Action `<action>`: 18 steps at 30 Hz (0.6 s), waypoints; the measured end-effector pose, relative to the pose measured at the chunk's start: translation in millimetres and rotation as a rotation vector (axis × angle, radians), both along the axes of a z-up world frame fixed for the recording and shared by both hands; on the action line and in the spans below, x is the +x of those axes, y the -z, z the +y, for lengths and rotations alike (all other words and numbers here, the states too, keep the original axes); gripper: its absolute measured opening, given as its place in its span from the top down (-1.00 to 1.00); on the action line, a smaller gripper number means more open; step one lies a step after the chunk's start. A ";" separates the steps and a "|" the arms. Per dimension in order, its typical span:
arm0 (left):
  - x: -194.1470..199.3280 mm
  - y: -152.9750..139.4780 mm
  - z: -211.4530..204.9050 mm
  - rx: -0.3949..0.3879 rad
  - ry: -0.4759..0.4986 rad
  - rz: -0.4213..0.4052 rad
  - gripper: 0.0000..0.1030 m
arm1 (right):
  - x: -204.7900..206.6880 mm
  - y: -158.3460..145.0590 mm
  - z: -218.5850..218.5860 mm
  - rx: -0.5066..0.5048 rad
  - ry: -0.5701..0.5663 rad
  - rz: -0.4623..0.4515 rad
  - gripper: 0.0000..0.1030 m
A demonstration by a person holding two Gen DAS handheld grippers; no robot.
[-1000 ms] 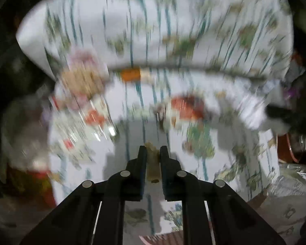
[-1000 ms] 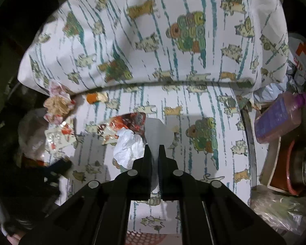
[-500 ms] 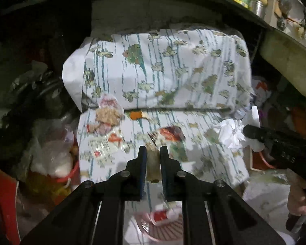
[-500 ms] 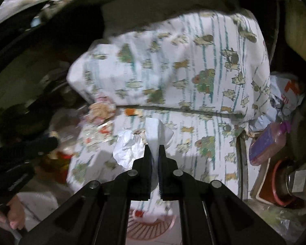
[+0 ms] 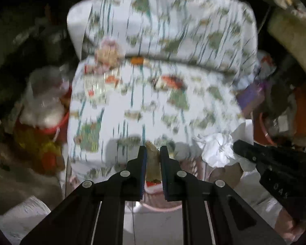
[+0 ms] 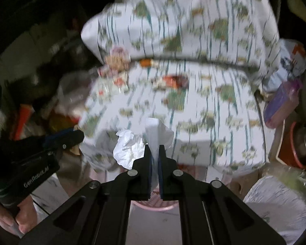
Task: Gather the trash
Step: 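Carry the tissue with the right tool while the left tool carries the scrap down to the basket, then open both tools to drop the tissue and scrap into the pink basket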
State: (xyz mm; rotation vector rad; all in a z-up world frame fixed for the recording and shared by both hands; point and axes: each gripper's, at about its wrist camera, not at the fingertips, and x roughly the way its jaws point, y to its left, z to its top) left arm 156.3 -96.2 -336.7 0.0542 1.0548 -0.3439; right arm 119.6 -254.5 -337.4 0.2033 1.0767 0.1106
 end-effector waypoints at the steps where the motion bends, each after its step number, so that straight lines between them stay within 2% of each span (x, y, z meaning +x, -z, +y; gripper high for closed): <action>1: 1.5 12.1 0.4 0.006 -0.006 0.036 0.72 | -0.2 11.0 2.1 -0.001 -0.016 0.036 0.90; 2: 3.2 25.4 -0.9 0.024 -0.005 0.079 0.72 | -0.4 23.3 4.2 -0.007 -0.028 0.076 0.90; 3: 4.1 31.9 -3.1 0.051 0.000 0.096 0.72 | -0.7 33.7 5.3 -0.020 -0.033 0.103 0.90; 4: 4.4 41.8 -7.2 0.112 0.006 0.114 0.72 | -0.9 42.3 5.8 -0.035 -0.035 0.122 0.88; 5: 4.0 46.7 -8.9 0.132 0.006 0.118 0.72 | -0.7 51.6 6.9 -0.054 -0.033 0.142 0.88; 9: 6.3 66.0 -9.0 0.109 0.001 0.185 0.72 | 4.1 89.8 8.2 -0.053 -0.047 0.258 0.85; 12: 9.7 83.4 -6.4 0.087 -0.006 0.254 0.72 | 7.7 105.0 4.6 -0.073 -0.051 0.289 0.85; 15: 13.1 97.2 -5.6 0.053 -0.012 0.311 0.72 | 10.6 116.9 -1.3 0.001 -0.049 0.319 0.85; 18: 17.0 107.2 -9.9 0.074 -0.019 0.317 0.72 | 12.5 124.3 -4.4 0.057 -0.052 0.336 0.85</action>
